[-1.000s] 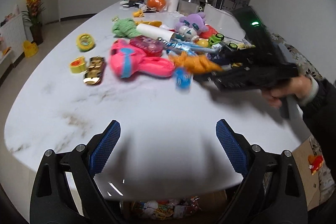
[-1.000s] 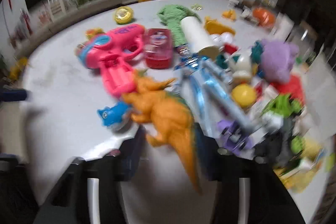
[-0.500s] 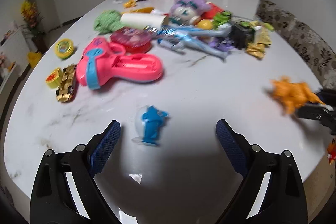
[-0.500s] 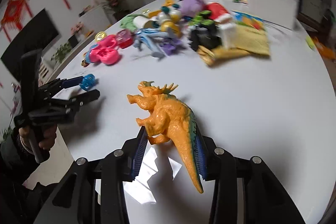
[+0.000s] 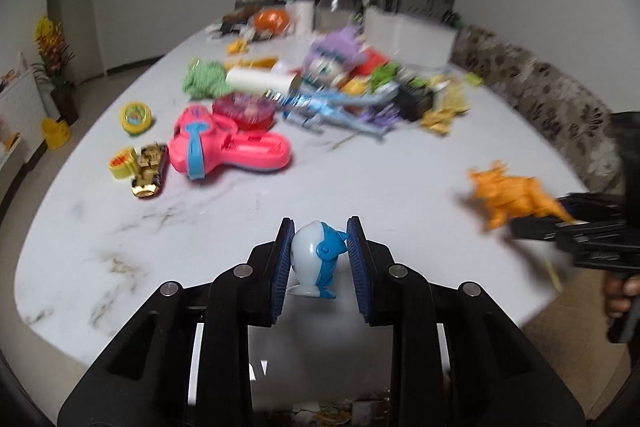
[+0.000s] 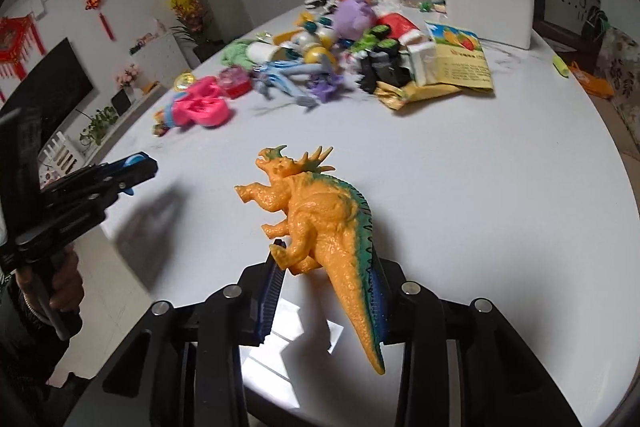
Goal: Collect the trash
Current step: 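Grasp the orange dinosaur with the right tool while the left tool grasps the blue-white dolphin toy, then carry both toys into the cardboard box and open both tools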
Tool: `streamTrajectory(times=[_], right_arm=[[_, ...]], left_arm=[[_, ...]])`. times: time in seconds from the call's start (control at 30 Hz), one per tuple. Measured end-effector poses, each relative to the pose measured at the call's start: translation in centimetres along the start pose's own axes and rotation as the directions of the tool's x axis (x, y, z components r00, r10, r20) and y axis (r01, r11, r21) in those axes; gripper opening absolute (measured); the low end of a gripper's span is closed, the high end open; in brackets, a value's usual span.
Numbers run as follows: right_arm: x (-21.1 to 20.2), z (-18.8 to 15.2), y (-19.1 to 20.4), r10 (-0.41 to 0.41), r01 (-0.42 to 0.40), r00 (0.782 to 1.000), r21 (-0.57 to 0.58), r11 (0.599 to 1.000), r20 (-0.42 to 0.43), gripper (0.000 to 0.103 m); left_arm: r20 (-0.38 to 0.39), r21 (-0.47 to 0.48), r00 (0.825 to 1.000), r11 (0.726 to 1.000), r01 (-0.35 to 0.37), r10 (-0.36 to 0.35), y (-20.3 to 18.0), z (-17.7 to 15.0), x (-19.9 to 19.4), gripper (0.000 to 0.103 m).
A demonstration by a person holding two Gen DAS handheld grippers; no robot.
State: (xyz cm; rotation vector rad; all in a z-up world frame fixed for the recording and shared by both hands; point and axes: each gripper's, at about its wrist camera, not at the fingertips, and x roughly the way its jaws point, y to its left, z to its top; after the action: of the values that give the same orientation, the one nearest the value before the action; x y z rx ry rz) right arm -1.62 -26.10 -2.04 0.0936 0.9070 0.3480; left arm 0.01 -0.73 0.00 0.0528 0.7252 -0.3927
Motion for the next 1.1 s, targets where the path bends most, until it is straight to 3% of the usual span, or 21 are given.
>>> streamTrajectory(times=[0.2, 0.27, 0.4, 0.43, 0.47, 0.5, 0.53, 0.67, 0.77, 0.87, 0.97, 1.1], right_arm=[[-4.7, -2.3, 4.0, 0.089, -0.087, 0.996, -0.044, 0.995, 0.029, 0.036], [-5.9, -3.6, 5.3, 0.119, -0.118, 0.993, -0.069, 0.991, 0.008, 0.036], [-6.1, -7.4, 7.2, 0.173, -0.183, 0.979, -0.092, 0.979, -0.110, 0.037], [-5.6, -8.4, 7.6, 0.171, -0.185, 0.976, -0.099, 0.978, -0.138, 0.039], [-4.8, -9.4, 7.8, 0.171, -0.190, 0.970, -0.103, 0.976, -0.173, 0.041], [-3.8, -10.5, 8.0, 0.174, -0.199, 0.961, -0.102, 0.975, -0.216, 0.059], [-2.6, -11.7, 8.1, 0.164, -0.194, 0.954, -0.104, 0.975, -0.250, 0.072], [-0.3, -14.3, 8.3, 0.063, -0.108, 0.963, -0.162, 0.981, -0.262, 0.066], [-2.1, -12.8, 7.8, 0.082, -0.110, 0.978, -0.142, 0.984, -0.192, 0.066], [-3.6, -9.5, 7.0, 0.098, -0.109, 0.991, -0.125, 0.986, -0.091, 0.076], [-3.6, -6.3, 6.1, 0.095, -0.096, 0.995, -0.092, 0.991, -0.016, 0.077], [-2.2, -3.8, 5.5, 0.135, -0.135, 0.991, -0.020, 0.991, 0.009, 0.077]], left_arm=[[0.035, 0.094, 0.998, 0.994, 0.055, -0.058, -2.2, -2.4, -6.4, 0.027], [0.006, 0.119, 0.998, 0.991, 0.068, -0.069, -2.6, -4.2, -7.7, 0.027], [-0.093, 0.145, 0.992, 0.985, 0.094, -0.081, -2.7, -8.3, -7.7, 0.029], [-0.129, 0.145, 0.987, 0.983, 0.111, -0.093, -2.6, -9.4, -7.2, 0.043], [-0.159, 0.143, 0.983, 0.983, 0.117, -0.094, -2.4, -10.4, -6.6, 0.074], [-0.174, 0.146, 0.982, 0.984, 0.101, -0.075, -2.1, -11.8, -5.8, 0.089], [-0.176, 0.153, 0.983, 0.985, 0.082, -0.054, -1.9, -12.8, -5.2, 0.093], [-0.235, 0.104, 0.972, 0.994, 0.035, -0.010, 0.0, -14.3, -2.9, 0.093], [-0.155, 0.056, 0.988, 0.998, 0.012, -0.004, 1.5, -12.1, -4.3, 0.093], [-0.061, 0.034, 0.998, 0.999, -0.005, 0.007, 2.2, -8.9, -5.1, 0.093], [0.008, 0.008, 0.996, 0.996, -0.088, 0.088, 3.4, -4.4, -3.7, 0.093], [0.035, -0.015, 0.986, 0.986, -0.166, 0.166, 5.4, 2.1, 0.4, 0.093]])
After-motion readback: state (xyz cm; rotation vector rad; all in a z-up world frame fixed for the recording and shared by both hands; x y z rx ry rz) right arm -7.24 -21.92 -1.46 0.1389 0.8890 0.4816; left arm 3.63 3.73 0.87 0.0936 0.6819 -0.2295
